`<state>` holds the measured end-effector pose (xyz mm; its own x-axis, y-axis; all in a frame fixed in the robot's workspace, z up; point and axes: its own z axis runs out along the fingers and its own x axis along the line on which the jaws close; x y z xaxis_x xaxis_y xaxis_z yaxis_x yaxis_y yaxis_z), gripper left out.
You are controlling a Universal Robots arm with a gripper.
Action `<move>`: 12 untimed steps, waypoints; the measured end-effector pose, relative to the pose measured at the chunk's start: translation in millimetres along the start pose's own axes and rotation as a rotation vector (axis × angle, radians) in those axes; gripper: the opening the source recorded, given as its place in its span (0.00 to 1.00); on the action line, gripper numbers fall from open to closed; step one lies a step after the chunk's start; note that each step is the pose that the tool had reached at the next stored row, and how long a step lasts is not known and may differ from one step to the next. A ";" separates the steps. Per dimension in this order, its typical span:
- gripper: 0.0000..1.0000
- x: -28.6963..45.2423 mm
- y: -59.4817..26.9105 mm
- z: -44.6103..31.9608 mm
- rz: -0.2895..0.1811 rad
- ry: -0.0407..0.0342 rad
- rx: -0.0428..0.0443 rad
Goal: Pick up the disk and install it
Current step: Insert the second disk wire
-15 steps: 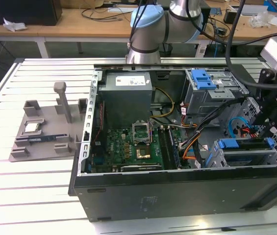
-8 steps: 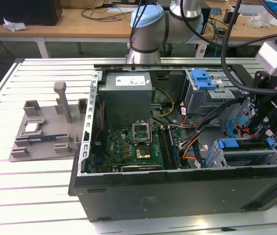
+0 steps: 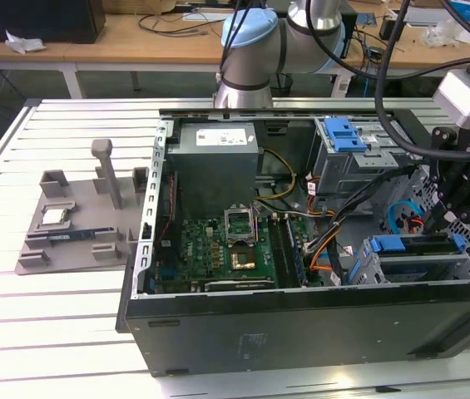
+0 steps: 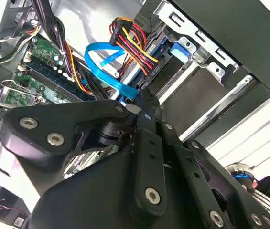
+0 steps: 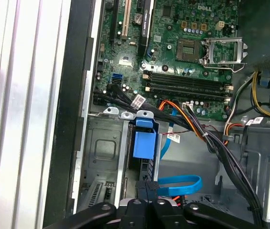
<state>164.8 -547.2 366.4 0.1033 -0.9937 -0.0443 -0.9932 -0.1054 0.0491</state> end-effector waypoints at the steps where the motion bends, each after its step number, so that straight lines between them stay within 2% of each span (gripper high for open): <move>1: 0.11 0.0 0.0 0.0 0.000 0.0000 0.0000; 5: 0.11 0.5 -0.1 2.9 0.003 -0.0004 0.0001; 9: 0.11 0.9 -0.3 8.9 0.066 -0.0032 0.0029; 12: 0.11 3.4 -0.1 9.6 0.067 -0.0032 0.0030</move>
<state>164.7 -550.2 356.7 0.0364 -0.9984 -0.0442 -0.9981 -0.0385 0.0490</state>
